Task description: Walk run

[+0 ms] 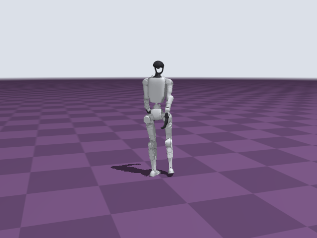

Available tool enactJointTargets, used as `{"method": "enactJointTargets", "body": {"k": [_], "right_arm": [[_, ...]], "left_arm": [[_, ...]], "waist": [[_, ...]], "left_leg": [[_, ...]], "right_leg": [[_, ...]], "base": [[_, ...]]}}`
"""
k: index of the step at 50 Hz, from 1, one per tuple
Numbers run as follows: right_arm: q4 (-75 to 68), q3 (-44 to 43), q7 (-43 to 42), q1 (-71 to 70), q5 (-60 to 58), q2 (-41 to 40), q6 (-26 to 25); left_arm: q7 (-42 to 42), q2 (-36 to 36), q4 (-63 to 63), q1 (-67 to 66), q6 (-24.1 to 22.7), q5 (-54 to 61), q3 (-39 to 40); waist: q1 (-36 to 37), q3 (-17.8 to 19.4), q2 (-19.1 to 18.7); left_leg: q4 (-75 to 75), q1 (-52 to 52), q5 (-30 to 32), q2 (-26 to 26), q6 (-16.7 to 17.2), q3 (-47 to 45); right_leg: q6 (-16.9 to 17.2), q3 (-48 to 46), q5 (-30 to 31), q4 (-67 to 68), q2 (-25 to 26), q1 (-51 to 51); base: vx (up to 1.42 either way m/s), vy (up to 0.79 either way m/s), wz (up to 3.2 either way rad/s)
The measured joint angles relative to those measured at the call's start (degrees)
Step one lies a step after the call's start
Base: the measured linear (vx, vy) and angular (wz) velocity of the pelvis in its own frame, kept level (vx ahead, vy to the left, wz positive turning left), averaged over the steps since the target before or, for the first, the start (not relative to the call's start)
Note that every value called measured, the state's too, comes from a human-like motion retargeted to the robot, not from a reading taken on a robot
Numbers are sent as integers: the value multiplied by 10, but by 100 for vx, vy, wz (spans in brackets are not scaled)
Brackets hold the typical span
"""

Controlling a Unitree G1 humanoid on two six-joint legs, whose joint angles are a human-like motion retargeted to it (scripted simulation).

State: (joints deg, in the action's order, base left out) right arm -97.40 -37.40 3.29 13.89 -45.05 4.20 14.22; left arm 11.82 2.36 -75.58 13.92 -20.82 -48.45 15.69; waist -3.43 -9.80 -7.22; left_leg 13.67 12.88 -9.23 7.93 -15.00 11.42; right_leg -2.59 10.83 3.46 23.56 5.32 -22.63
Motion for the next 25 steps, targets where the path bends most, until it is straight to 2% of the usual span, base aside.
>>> {"method": "enactJointTargets", "body": {"k": [2, 5, 7, 8, 10, 12, 13, 15, 17, 18, 19, 20, 23, 25], "right_arm": [[0, 28, 15, 10, -8, -12, -16], [0, 46, 21, 6, -71, -18, -35], [0, 56, 5, -3, -120, -7, -45], [0, 64, -6, -7, -136, 2, -50], [4, 77, -27, -13, -157, 25, -65], [15, 77, -41, -20, -165, 49, -79], [21, 73, -45, -23, -164, 58, -81], [28, 43, -44, -40, -144, 78, -74], [35, 37, -31, -53, -98, 93, -56], [40, 40, -23, -65, -71, 98, -49], [45, 40, -17, -76, -51, 99, -42], [50, 38, -10, -87, -35, 97, -36], [84, 38, 10, -119, -28, 101, -19], [119, 48, 26, -133, -34, 109, -9]], "left_arm": [[6, 9, 32, 26, -24, -10, -35], [-4, 18, 73, 40, -45, -15, -61], [-18, 21, 81, 32, -50, -7, -59], [-23, 22, 78, 23, -49, -2, -53], [-29, 22, 59, -1, -40, 9, -34], [-32, 21, 21, -31, -25, 13, -3], [-41, 21, -4, -47, -20, 11, 15], [-74, 11, -68, -65, 7, 6, 40], [-111, 19, -144, -76, 59, 44, 55], [-121, 27, -176, -80, 77, 61, 65], [-123, 35, -194, -91, 89, 68, 74], [-121, 43, -205, -107, 99, 70, 83], [-104, 47, -202, -162, 107, 36, 104], [-101, 53, -203, -193, 113, 7, 121]], "waist": [[-3, 3, 18], [1, 15, 41], [-5, 27, 44], [-6, 30, 47], [-8, 30, 54], [-16, 15, 48], [-34, 10, 34], [-38, 4, 6], [-48, -7, 2], [-60, -12, 13], [-63, -13, 18], [-60, -13, 20], [-9, -2, 51], [25, 4, 64]], "left_leg": [[-3, -25, 6, 32, 0, 47], [-3, -68, 14, 64, 0, 97], [-1, -107, 23, 75, 0, 121], [0, -127, 30, 81, 0, 126], [3, -163, 56, 99, 0, 122], [32, -170, 104, 102, 22, 101], [68, -165, 143, 95, 47, 102], [151, -129, 251, 74, 149, 85], [245, -71, 309, 28, 265, -13], [276, -48, 339, 3, 291, -95], [314, -25, 339, -30, 287, -143], [357, -1, 325, -67, 267, -173], [407, 71, 234, -59, 178, -237], [403, 121, 189, -59, 148, -273]], "right_leg": [[22, 67, -6, -85, -20, -6], [20, 110, -19, -190, -53, -22], [71, 155, -40, -244, -53, -11], [100, 133, -49, -255, -62, -8], [127, 131, -22, -246, -66, 10], [120, 127, -9, -200, -61, 22], [117, 107, -29, -173, -59, 21], [101, 111, -56, -135, -43, 24], [78, 57, -71, -126, -62, 42], [80, 8, -80, -122, -101, 47], [71, -24, -82, -125, -107, 60], [58, -48, -80, -133, -97, 75], [49, -73, -74, -154, -109, 117], [48, -106, -73, -171, -117, 142]], "base": [[57, -8, 255], [63, -13, 181], [80, -15, 133], [86, -10, 96], [95, -5, 70], [93, -6, 113], [95, -18, 190], [78, -12, 212], [68, -2, 232], [75, -9, 253], [72, -25, 234], [62, -32, 164], [47, -15, 88], [57, -6, 77]]}}
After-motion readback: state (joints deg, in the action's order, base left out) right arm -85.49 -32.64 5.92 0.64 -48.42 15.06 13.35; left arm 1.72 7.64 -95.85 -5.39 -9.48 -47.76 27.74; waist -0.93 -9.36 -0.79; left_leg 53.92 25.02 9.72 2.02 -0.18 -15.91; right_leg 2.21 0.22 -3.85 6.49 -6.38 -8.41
